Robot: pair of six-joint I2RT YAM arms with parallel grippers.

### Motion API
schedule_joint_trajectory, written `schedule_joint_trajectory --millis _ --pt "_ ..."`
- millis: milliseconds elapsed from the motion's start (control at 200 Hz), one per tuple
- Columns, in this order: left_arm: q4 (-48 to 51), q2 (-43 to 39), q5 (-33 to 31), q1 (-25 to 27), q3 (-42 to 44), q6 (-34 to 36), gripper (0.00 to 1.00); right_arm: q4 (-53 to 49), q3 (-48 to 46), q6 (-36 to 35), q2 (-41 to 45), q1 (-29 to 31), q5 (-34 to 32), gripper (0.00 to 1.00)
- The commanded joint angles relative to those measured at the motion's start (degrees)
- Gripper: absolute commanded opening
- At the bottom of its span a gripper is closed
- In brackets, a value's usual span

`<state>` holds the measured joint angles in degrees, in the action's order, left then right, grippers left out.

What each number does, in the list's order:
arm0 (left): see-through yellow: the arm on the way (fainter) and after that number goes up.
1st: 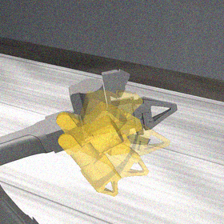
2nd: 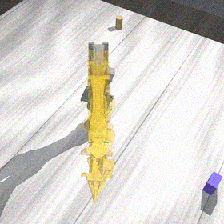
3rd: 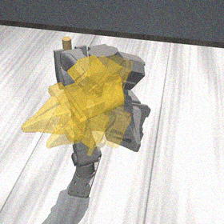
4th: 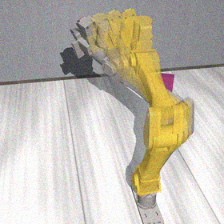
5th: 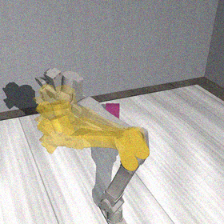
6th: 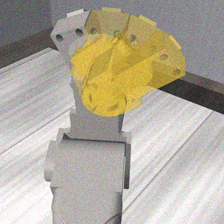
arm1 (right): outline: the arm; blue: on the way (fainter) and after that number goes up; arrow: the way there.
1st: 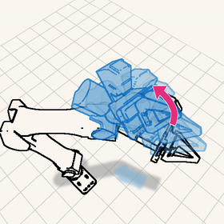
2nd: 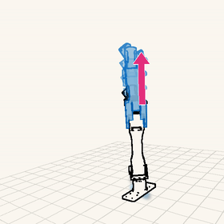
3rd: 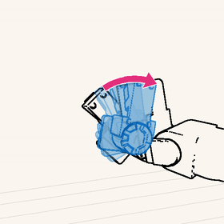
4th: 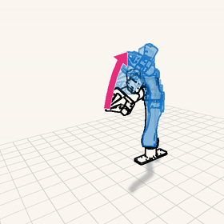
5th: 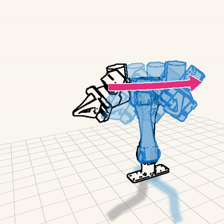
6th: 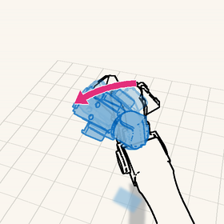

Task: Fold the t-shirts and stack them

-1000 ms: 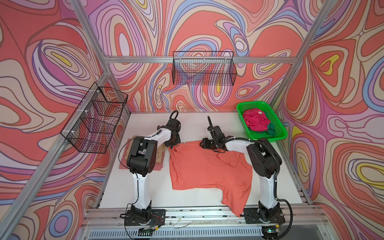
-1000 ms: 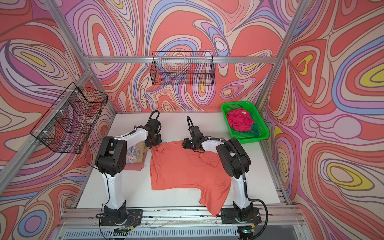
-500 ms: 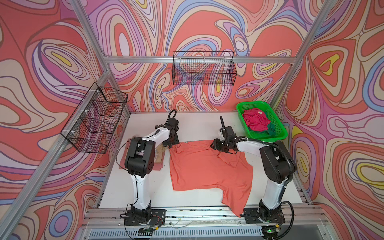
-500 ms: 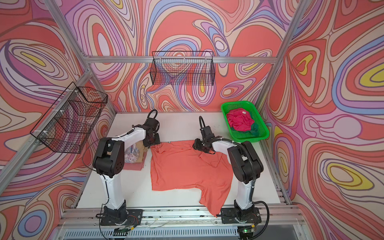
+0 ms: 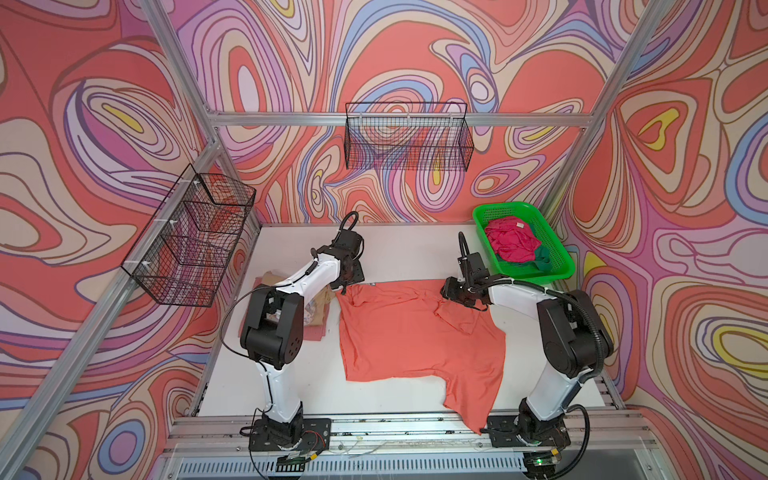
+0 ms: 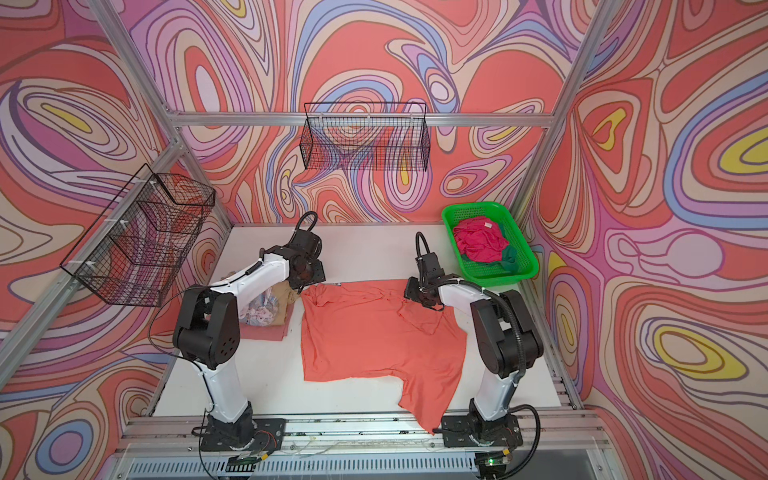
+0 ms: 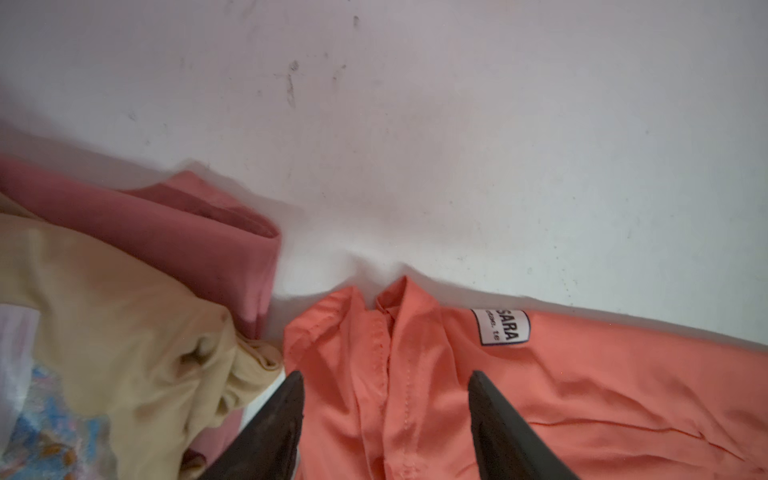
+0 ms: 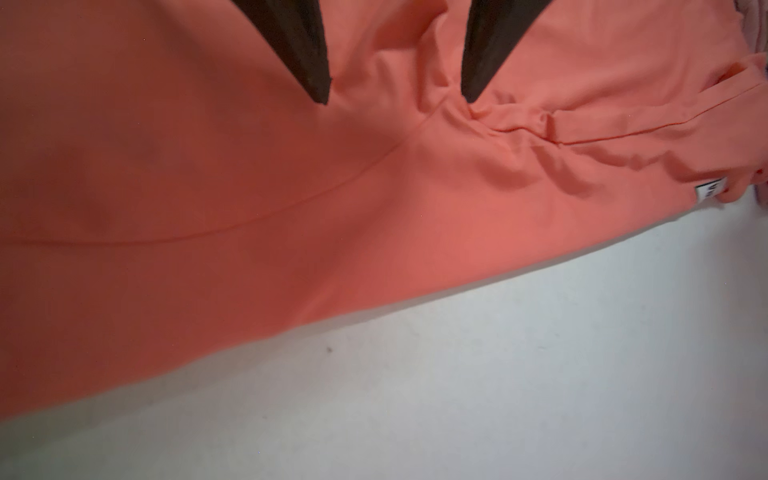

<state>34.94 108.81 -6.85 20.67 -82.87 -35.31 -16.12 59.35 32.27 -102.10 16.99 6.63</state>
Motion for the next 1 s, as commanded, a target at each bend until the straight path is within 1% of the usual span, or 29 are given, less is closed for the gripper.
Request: schedule_joint_trajectory --millis 0,100,180,290,616,861,951,997 --pt "2.50 2.98 0.56 1.91 -1.58 -1.60 0.65 -2.37 -1.61 1.55 0.85 -0.11 -3.24 0.55" --pt "3.00 5.51 0.97 2.14 -2.16 -2.01 0.64 -2.19 -3.12 2.14 0.85 -0.85 -3.49 0.55" --pt "3.27 7.42 -0.41 2.08 -3.14 -1.11 0.64 -0.97 -4.60 2.56 0.86 -1.93 -3.09 0.55" --pt "4.84 11.33 -1.53 1.78 -6.87 0.50 0.64 0.60 -5.33 2.77 0.18 -3.60 -0.79 0.55" --pt "8.43 21.32 -0.83 -0.49 -19.26 4.23 0.64 2.33 -3.39 3.06 -3.58 -4.36 -0.04 0.56" --pt "8.76 24.93 -0.06 -2.88 -25.00 6.50 0.64 3.34 -0.73 3.06 -7.17 -4.73 0.23 0.57" --pt "8.97 24.97 1.30 -3.52 -27.43 7.19 0.65 3.53 0.87 2.73 -8.32 -4.85 0.05 0.57" --pt "9.55 24.71 1.71 -3.59 -29.18 7.52 0.67 3.17 1.94 2.49 -8.60 -4.85 -0.18 0.58"
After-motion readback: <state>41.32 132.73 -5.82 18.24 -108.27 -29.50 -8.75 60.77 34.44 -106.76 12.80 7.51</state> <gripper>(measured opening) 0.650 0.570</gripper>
